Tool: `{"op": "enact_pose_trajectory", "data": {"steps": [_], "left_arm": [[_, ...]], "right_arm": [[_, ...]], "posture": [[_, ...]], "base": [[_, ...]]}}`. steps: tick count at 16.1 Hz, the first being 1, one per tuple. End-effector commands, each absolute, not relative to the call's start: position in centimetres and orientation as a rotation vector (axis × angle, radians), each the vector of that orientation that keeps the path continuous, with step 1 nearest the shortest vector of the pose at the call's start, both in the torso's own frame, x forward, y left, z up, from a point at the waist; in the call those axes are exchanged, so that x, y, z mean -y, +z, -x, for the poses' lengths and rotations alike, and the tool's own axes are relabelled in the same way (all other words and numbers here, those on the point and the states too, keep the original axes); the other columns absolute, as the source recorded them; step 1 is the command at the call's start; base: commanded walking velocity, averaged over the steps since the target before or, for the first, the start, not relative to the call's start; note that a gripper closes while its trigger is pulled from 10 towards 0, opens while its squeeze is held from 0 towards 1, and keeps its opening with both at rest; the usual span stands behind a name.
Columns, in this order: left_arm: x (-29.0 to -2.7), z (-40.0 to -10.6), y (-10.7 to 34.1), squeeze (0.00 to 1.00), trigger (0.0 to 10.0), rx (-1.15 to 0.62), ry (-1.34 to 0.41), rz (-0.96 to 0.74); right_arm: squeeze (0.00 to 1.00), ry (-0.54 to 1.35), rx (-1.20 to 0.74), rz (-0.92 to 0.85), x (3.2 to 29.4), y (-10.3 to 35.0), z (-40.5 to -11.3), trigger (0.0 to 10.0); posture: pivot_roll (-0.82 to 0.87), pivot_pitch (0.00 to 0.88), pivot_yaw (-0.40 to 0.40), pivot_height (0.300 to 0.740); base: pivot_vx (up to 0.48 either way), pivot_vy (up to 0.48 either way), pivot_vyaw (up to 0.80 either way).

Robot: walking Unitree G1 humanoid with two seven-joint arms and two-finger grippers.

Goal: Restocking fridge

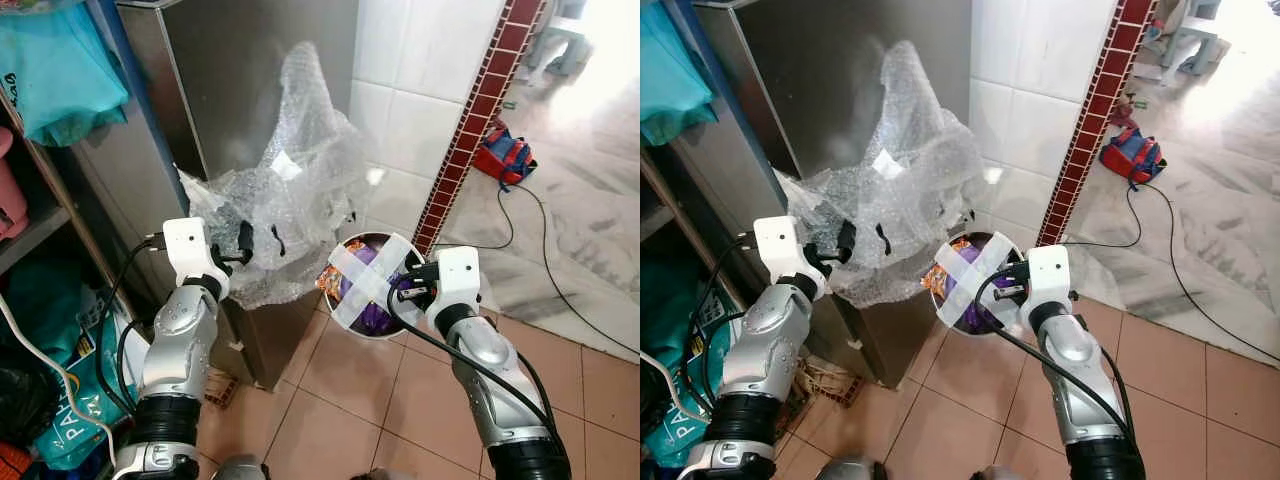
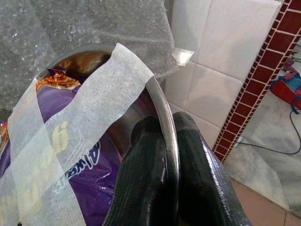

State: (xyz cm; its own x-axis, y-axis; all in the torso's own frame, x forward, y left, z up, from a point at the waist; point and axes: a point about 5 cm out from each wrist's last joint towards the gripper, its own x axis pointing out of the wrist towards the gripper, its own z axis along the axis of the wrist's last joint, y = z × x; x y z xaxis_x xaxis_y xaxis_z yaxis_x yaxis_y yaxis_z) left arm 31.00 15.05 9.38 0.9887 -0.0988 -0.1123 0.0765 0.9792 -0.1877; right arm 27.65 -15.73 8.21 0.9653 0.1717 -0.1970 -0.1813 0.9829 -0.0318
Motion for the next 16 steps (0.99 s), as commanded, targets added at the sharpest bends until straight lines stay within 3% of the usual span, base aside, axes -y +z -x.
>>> {"op": "enact_pose_trajectory", "data": {"steps": [1,7,11,16], "left_arm": [[-13.6,-30.5,7.8,0.00,10.0,-0.207,-0.173,0.169],[-9.3,-30.0,7.2,0.00,10.0,-0.256,-0.498,0.164],[-8.3,-29.7,6.9,0.00,10.0,-0.258,-0.533,0.120],[-8.0,-29.5,7.2,0.00,10.0,-0.219,-0.565,0.123]], "right_arm": [[0.00,0.179,-0.158,0.053,15.8,9.2,-28.0,10.0],[0.00,0.149,-0.125,0.050,16.0,9.7,-28.1,10.0],[0.00,-0.028,-0.071,0.142,18.0,10.7,-27.9,10.0],[0.00,-0.099,-0.112,0.187,19.2,9.7,-26.7,10.0]], "posture": [[0.01,0.000,-0.015,0.740],[0.01,0.000,-0.014,0.740],[0.00,0.000,-0.010,0.740],[0.01,0.000,-0.012,0.740]], "base": [[0.000,0.000,0.00],[0.000,0.000,0.00],[0.000,0.000,0.00],[0.048,0.000,-0.80]]}}
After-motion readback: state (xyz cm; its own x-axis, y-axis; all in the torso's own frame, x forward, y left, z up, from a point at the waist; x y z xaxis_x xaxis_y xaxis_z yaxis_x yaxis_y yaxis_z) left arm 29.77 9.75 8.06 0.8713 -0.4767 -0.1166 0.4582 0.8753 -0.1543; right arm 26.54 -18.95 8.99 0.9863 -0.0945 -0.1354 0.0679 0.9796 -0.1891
